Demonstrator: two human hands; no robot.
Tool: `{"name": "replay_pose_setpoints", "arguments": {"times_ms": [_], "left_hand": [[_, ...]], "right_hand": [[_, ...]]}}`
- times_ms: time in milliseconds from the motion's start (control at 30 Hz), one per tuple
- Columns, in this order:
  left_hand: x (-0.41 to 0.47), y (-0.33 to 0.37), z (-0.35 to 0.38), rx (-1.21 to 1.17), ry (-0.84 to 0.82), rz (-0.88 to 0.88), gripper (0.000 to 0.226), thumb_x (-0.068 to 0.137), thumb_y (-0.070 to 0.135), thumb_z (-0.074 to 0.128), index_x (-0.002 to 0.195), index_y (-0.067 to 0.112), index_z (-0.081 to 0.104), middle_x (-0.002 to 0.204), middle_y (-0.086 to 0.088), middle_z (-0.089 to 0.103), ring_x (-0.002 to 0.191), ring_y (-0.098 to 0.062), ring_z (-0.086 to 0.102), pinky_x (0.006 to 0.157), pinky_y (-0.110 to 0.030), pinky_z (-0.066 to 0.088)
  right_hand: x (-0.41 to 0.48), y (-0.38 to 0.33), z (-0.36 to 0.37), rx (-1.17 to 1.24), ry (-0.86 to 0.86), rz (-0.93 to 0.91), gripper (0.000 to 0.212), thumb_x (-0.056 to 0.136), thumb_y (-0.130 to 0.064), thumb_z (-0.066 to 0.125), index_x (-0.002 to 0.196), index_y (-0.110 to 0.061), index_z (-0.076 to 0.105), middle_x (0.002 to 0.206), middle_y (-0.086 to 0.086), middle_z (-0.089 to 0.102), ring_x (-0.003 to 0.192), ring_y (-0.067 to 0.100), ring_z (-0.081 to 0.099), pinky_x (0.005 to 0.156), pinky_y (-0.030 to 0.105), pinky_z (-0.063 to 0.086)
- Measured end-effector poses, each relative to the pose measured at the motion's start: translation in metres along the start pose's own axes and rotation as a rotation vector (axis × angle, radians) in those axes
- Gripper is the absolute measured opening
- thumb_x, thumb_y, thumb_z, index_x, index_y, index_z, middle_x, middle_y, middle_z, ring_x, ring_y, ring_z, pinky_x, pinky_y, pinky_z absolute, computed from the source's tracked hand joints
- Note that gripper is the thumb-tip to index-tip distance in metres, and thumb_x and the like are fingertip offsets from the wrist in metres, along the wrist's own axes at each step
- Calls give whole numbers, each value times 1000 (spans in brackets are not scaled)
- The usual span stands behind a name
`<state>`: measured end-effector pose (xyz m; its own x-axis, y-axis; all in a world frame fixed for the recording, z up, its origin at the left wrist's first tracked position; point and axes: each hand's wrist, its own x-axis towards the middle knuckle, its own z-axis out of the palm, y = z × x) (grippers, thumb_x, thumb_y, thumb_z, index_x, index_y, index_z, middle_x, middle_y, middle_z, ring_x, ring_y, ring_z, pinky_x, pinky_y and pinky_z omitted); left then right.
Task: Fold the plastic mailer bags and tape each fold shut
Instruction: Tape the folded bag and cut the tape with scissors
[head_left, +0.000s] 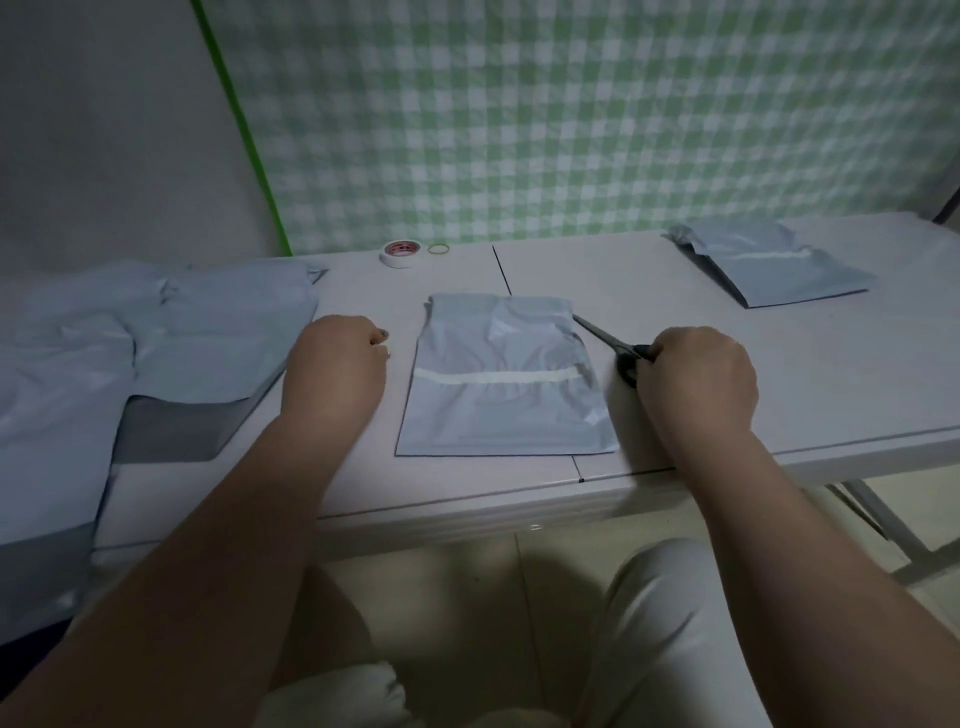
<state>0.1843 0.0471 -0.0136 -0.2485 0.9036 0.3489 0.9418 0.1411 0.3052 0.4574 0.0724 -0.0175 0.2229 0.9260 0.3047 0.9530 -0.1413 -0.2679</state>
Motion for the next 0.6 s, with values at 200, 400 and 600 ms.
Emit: {"name": "replay_pose_setpoints", "arguments": {"times_ms": [200,400,600], "left_hand": [[-11,12,2,-7,63,-38,27,89,11,51,111,8,66,107,-16,60,99,-34,55,78,-34,40],[-10,39,-5,-207,-184,-174,15,82,27,64,89,13,61,82,-4,56,85,-23,51,66,-26,35],[-5,33,-1,-864,-342,-550,29,78,2,73,105,2,61,101,-12,63,81,-22,62,66,-27,51]], "right_hand": [[-3,-11,-6,248,43,-6,36,89,-29,49,66,-4,62,67,14,59,71,34,54,53,29,28],[2,-28,-7,407,-400,92,48,76,-49,69,59,-8,51,55,5,54,56,21,53,49,27,35],[10,-32,-2,518,-493,194,29,72,-29,76,77,-3,63,63,9,57,65,27,58,62,31,46]]}}
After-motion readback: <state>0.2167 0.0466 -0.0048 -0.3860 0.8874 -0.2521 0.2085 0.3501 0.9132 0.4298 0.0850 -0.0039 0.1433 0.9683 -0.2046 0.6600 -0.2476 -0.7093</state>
